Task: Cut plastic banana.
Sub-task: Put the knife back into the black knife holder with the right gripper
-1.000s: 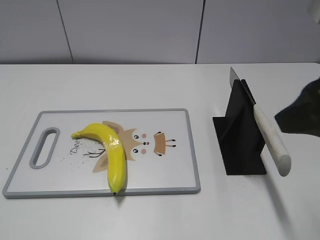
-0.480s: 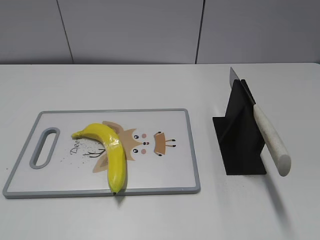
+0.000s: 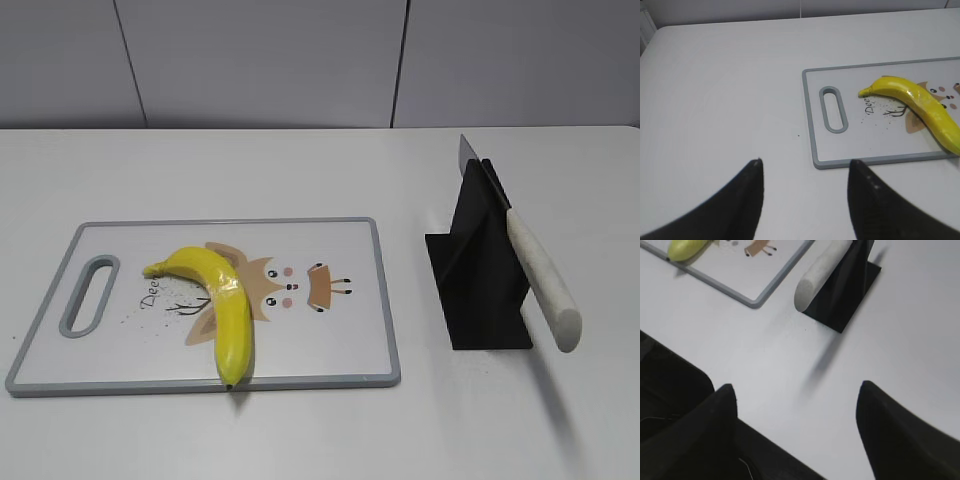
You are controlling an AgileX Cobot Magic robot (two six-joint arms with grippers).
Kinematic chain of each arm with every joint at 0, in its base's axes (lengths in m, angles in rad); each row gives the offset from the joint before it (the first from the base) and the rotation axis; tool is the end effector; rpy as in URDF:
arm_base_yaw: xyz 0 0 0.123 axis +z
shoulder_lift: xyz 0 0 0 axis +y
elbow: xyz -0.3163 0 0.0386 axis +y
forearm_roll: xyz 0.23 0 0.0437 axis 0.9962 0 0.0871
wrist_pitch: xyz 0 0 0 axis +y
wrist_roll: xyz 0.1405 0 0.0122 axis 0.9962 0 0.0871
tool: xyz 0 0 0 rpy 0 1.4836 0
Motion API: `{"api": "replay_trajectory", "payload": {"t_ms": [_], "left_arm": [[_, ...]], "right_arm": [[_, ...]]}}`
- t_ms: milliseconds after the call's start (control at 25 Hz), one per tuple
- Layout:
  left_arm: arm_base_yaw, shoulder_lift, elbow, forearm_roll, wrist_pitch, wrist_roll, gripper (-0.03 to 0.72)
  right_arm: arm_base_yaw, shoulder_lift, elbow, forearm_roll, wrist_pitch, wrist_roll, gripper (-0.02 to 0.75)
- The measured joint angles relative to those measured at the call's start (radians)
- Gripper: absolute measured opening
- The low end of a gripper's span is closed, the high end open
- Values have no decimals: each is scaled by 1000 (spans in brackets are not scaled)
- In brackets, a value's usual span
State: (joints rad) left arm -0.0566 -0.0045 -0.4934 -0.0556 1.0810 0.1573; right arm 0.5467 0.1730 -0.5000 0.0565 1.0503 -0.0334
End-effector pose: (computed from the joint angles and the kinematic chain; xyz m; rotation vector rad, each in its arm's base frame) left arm -0.0117 -0.0063 0.2414 0.2236 2.0533 -0.0047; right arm 0.0068 0.0122 0.2471 -0.6337 2.1362 0.3535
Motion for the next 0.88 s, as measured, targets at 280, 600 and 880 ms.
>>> {"api": "replay_trajectory", "payload": {"t_ms": [280, 600, 880], "left_arm": [[0, 0, 1, 0, 0, 0, 521], [0, 0, 1, 0, -1, 0, 515], [1, 0, 1, 0, -1, 0, 505]], "right_arm": [[0, -168, 0, 0, 1, 0, 589], [-91, -179, 0, 12, 1, -1, 588], [-339, -179, 0, 15, 1, -1, 588]]}}
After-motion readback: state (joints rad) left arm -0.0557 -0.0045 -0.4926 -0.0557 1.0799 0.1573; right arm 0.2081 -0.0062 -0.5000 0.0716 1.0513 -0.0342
